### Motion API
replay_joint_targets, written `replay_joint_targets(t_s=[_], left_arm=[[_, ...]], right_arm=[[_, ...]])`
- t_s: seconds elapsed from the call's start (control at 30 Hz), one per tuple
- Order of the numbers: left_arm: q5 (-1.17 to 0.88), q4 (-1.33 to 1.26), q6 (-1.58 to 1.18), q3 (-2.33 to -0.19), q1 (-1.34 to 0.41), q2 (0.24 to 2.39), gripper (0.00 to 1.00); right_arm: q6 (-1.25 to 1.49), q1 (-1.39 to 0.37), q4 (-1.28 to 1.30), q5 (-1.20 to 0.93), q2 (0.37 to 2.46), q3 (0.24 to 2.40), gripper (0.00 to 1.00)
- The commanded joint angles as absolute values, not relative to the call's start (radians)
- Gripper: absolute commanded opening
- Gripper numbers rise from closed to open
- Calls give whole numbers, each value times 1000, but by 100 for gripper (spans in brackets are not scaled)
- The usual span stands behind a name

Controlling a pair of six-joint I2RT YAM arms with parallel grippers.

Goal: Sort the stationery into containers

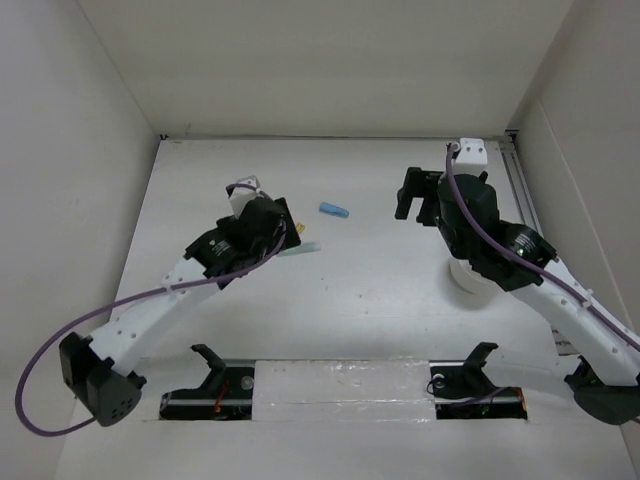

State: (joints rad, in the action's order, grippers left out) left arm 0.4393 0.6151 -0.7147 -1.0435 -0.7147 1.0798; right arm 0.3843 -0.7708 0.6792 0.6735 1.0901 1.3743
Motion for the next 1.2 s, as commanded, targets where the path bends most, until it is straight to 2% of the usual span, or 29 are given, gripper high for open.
replay_joint_targets(t_s=[0.0, 0.17, 0.33, 0.4, 0.57, 0.83, 1.17], left_arm=[[491, 731, -984, -1175, -709, 1217, 100], [410, 799, -1293, -1340, -709, 1405, 100], [324, 822, -1589, -1364, -709, 1497, 100], [351, 822, -1698, -1364, -724, 1522, 99], [264, 882, -1749, -1424, -666, 1687, 100], [201, 729, -1773, -1289, -552, 1715, 98], [202, 757, -1770, -1319, -519, 1821, 92]], right_arm=[[391, -839, 606, 657, 1040, 1355, 99], [400, -888, 606, 687, 1019, 1344, 99], [385, -888, 577, 670, 936, 1325, 99], [385, -888, 563, 638, 911, 1313, 99], [361, -888, 551, 584, 879, 1302, 99], [360, -888, 540, 462, 850, 1236, 99], [351, -897, 531, 405, 870, 1236, 99]])
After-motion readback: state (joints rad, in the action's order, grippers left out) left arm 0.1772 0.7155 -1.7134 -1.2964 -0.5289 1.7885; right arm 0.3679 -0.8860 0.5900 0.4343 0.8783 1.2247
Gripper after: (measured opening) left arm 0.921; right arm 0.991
